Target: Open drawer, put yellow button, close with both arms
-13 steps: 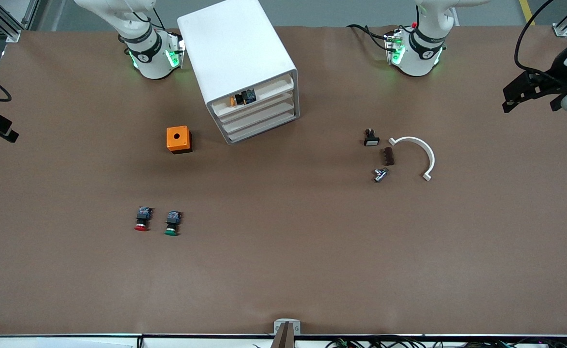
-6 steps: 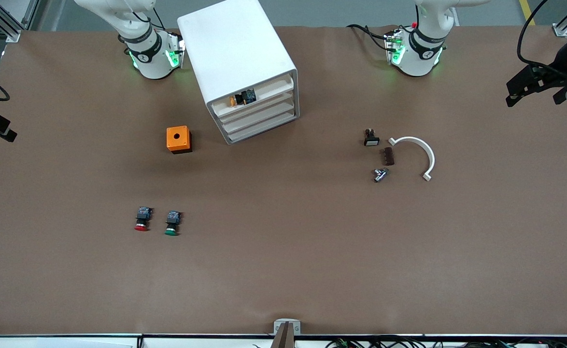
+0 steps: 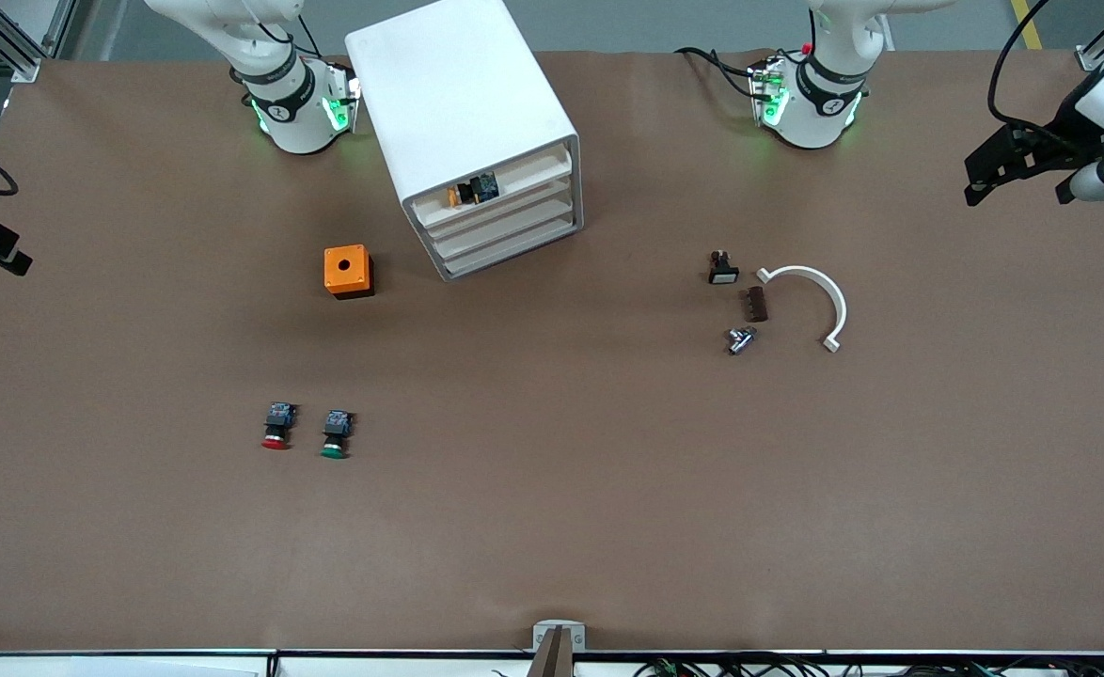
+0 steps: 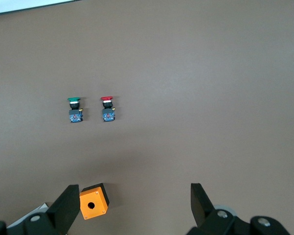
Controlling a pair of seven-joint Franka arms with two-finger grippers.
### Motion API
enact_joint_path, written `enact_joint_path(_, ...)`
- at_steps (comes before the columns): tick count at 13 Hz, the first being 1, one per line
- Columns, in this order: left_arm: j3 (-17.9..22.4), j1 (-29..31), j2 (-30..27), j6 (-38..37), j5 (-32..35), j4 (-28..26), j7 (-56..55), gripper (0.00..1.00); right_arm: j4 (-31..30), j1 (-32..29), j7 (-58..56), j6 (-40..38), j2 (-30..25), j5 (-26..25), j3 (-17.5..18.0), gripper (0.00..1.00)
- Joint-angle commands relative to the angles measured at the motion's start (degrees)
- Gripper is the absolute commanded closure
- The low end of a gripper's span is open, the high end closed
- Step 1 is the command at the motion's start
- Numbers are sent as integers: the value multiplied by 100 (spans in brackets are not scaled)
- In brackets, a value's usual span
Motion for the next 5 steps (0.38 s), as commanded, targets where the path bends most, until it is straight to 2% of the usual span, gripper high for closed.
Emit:
enact_joint_path(1, -7, 69, -1, -21, -138, 130, 145, 0, -19, -136, -80, -56, -89, 15, 83, 0)
enact_joint_path(5, -7, 43, 78, -30, -120, 183, 101, 0, -81, -145, -80, -38, -133, 15, 75, 0)
